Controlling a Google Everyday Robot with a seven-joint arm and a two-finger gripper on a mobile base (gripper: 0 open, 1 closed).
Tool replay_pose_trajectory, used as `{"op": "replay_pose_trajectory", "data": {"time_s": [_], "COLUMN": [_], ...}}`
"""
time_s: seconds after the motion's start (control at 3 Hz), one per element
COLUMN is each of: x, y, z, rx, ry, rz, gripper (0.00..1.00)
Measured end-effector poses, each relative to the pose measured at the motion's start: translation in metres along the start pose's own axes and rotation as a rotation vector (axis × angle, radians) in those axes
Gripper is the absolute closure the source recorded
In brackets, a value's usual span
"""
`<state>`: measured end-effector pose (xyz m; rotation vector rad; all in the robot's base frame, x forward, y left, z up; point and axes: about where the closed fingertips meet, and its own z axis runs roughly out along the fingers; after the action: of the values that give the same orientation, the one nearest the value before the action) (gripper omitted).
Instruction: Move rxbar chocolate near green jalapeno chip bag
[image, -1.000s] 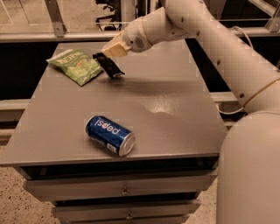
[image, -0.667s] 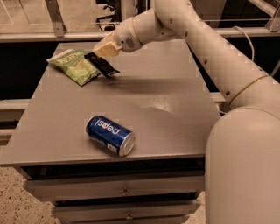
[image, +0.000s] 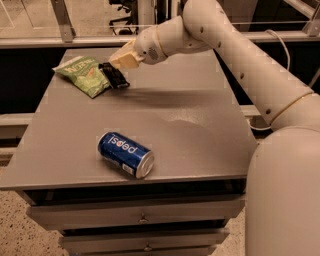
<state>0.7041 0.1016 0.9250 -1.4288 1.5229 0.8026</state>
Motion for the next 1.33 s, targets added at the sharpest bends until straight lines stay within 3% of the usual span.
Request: {"op": "replay_pose_trajectory", "data": {"time_s": [0.33, 1.0, 1.33], "x": [0.012, 0.048, 0.053], "y": [0.015, 0.048, 0.062], "z": [-0.016, -0.017, -0.003], "rx": [-0.01, -0.067, -0.113], "ry": [-0.01, 0.037, 0.066], "rz": [0.02, 0.08, 0.09], "gripper": [0.86, 0.24, 0.0]}}
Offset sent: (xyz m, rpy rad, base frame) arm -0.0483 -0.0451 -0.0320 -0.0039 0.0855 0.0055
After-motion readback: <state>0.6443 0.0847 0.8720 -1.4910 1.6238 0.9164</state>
